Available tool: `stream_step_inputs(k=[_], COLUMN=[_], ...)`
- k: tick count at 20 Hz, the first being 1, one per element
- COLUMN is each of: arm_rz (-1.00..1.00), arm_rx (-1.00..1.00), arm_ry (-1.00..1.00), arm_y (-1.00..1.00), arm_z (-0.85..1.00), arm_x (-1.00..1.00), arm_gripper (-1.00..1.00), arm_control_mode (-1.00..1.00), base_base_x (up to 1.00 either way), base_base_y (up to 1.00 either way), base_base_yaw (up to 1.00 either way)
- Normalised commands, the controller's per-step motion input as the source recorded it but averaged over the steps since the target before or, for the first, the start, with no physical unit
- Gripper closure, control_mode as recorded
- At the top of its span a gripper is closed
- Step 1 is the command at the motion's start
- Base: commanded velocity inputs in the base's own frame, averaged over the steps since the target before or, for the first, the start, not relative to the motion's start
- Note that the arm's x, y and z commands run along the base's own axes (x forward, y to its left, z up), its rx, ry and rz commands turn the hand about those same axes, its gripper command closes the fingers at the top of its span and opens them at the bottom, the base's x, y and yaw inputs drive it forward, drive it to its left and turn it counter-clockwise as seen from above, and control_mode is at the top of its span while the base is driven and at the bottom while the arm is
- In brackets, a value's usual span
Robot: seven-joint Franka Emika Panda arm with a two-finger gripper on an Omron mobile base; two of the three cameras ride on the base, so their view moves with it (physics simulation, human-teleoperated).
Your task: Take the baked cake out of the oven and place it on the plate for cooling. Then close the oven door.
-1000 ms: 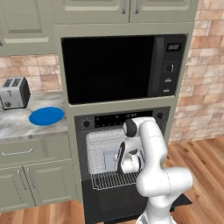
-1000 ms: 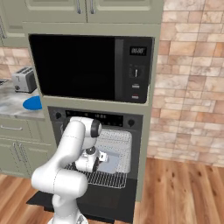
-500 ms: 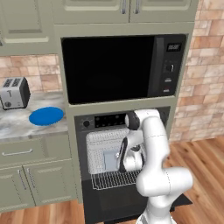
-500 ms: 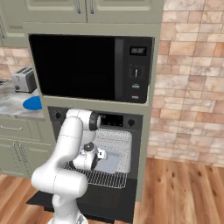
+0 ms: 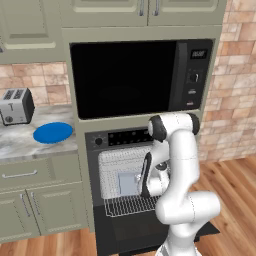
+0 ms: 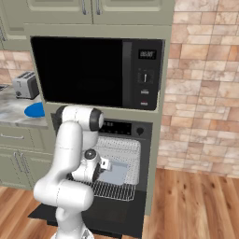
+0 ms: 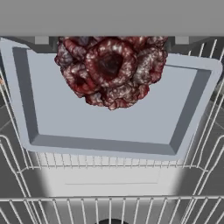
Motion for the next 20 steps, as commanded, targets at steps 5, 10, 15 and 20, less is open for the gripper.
stream_step_inputs(k=[5, 10, 15, 20], arm_rz=[0.01, 0.03, 0.02, 0.02], arm_rx=[0.0, 0.0, 0.0, 0.0], arm_ry=[-0.04, -0.02, 0.0, 0.0], arm_y=[-0.01, -0.11, -0.07, -0.04], arm_z=[0.41, 0.57, 0.93, 0.82], arm_x=[-0.85, -0.75, -0.48, -0.67], arm_gripper=[1.0, 1.0, 1.0, 1.0], arm_control_mode=[-1.0, -1.0, -1.0, -1.0], base_base_x=[0.0, 0.0, 0.0, 0.0], base_base_y=[0.0, 0.0, 0.0, 0.0], base_base_yaw=[0.0, 0.0, 0.0, 0.0])
